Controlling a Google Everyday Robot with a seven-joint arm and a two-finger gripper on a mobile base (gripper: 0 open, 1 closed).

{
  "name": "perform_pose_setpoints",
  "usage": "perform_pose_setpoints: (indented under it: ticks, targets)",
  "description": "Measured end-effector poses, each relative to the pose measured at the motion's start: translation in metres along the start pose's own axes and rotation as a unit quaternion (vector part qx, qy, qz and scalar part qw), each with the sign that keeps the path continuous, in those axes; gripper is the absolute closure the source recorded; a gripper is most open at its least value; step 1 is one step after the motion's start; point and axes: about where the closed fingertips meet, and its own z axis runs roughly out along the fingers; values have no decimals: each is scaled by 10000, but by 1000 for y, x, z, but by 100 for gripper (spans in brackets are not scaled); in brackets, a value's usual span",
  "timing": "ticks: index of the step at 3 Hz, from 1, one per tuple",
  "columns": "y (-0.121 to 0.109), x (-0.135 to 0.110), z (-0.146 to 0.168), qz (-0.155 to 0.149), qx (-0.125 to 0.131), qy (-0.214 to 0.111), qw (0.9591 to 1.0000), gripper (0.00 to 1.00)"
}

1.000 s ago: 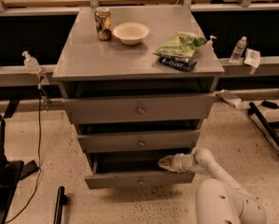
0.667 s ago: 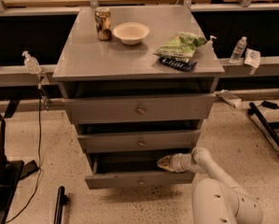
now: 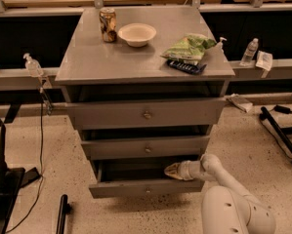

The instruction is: Open bottom drawer

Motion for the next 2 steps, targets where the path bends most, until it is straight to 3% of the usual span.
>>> perform_pose_setpoints:
  ticks: [2]
  targets:
    - [0, 0, 0, 0, 0, 0, 10000, 100]
